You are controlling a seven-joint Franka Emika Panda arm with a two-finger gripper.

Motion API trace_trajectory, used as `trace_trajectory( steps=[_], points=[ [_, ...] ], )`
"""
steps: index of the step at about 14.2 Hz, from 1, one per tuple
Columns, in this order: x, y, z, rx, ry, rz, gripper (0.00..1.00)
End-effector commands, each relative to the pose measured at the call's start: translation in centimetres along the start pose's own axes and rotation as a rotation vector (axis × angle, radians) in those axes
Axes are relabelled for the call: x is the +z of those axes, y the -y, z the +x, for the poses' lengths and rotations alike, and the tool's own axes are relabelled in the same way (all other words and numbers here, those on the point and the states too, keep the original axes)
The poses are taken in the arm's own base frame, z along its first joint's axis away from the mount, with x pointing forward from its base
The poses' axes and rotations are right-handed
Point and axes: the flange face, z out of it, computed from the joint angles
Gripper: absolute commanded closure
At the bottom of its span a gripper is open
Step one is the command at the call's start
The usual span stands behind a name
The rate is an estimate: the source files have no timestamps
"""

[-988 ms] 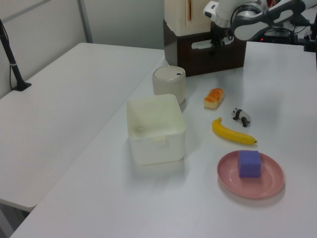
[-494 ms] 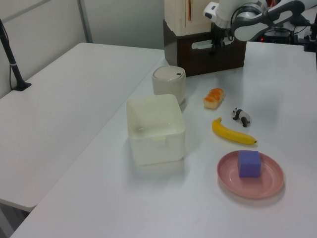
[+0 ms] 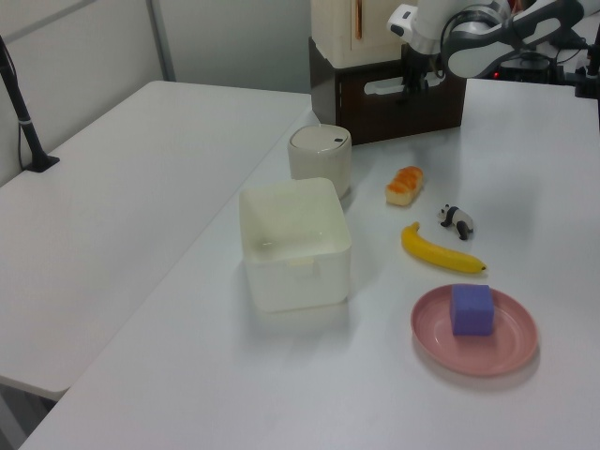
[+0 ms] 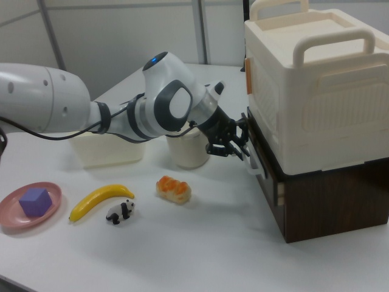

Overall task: Slide the drawer open
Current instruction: 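Pull the drawer outward from the cabinet with the gripper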

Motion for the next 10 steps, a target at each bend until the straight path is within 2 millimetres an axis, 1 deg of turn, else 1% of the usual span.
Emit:
trace_trajectory(
  steps=[1,3,4,6,10],
  points=[
    [-4.0,2.4,0.6,0.022,-0.041,-0.005,0.95],
    [-4.9,2.7,0.5,0.021,-0.048,-0.007,0.95],
    [-5.0,3.0,0.3,0.019,-0.046,-0.002,0.95],
    [-5.5,4.0,0.8,0.006,-0.052,0.004,0.94],
    [-5.7,4.7,0.8,0.024,-0.047,0.014,0.94]
  ],
)
